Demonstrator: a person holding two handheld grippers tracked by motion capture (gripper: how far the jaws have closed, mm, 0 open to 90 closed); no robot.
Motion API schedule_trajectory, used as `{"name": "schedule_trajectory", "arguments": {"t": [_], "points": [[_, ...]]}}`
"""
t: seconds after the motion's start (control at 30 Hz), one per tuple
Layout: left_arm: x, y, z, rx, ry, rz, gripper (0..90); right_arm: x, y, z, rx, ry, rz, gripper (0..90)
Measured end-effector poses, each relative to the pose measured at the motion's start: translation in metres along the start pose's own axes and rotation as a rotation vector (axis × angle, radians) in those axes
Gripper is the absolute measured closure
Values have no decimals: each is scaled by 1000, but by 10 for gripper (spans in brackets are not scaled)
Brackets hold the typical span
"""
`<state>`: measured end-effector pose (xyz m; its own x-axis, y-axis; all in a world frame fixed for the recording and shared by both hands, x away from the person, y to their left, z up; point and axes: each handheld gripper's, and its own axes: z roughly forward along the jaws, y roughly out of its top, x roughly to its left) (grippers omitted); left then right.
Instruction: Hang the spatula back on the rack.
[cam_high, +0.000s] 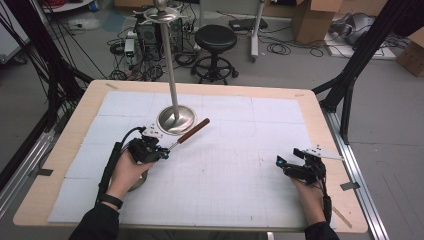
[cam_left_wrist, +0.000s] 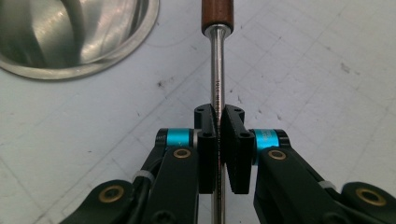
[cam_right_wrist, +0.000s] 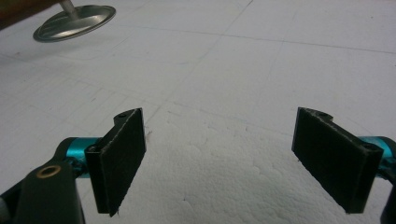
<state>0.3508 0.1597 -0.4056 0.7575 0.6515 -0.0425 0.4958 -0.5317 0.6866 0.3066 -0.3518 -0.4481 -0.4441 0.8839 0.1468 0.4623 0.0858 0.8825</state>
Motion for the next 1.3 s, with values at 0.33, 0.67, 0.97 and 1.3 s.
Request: {"name": "schedule_trajectory", "arguments": {"t": [0.33, 0.67, 0.97, 1.3], "points": [[4, -1, -31, -143, 18, -17, 845, 0, 0, 0, 2, -1, 2, 169], [3, -1, -61, -328, 58, -9, 844, 1, 0, 0, 3, -2, 3, 168], [-3, 3, -89, -492, 113, 17, 844, 1, 0, 0, 3, -2, -1, 168], [8, 3, -115, -623, 126, -19, 845, 1, 0, 0, 4, -1, 0, 168]]}}
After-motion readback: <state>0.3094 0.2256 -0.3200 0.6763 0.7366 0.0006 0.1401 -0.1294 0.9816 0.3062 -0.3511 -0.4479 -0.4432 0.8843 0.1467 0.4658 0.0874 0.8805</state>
